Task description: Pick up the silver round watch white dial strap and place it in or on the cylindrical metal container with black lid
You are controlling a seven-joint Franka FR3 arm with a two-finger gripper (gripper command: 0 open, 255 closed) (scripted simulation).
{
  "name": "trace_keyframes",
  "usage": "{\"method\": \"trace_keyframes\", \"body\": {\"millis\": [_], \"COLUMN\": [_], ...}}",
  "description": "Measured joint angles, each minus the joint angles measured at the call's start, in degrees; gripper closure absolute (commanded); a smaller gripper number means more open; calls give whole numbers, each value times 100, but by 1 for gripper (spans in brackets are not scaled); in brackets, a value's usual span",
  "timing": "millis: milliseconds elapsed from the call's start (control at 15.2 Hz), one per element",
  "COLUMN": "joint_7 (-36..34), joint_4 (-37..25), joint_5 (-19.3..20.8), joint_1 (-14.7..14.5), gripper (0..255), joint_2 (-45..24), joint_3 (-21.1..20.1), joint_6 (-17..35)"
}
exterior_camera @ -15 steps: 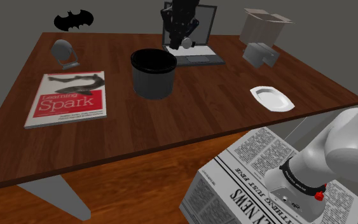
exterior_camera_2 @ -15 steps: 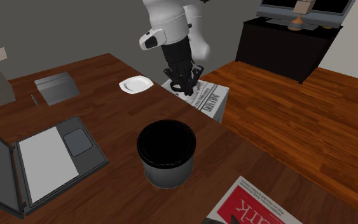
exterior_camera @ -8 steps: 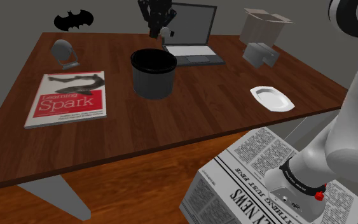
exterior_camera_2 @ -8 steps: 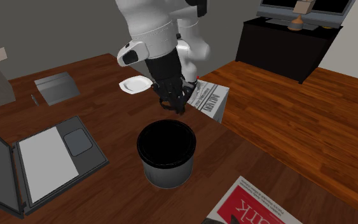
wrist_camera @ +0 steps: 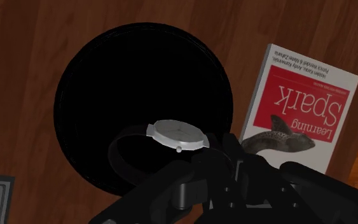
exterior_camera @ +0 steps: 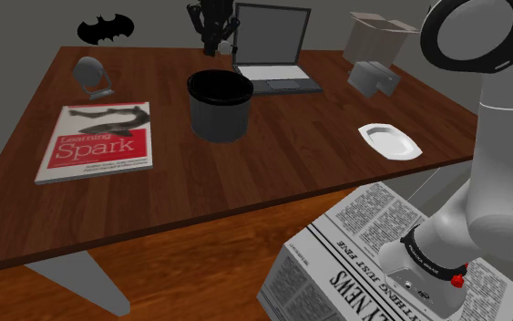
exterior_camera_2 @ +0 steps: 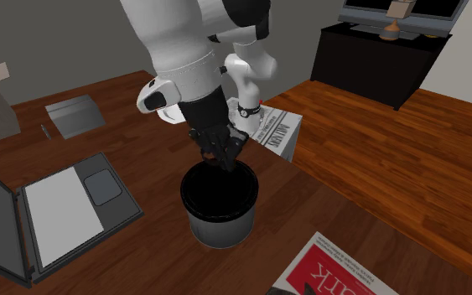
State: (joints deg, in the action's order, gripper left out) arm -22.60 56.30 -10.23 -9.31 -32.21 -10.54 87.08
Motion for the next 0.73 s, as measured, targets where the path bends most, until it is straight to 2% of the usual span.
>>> {"method": "trace_keyframes", "body": {"millis": [198, 726], "joint_7": [77, 218], "joint_4": [462, 1230], "joint_5": [-24, -53], "joint_1": [29, 52], "gripper": [255, 255], "joint_2": [143, 261], "joint_3": [4, 13], "joint_6": [309, 945]}}
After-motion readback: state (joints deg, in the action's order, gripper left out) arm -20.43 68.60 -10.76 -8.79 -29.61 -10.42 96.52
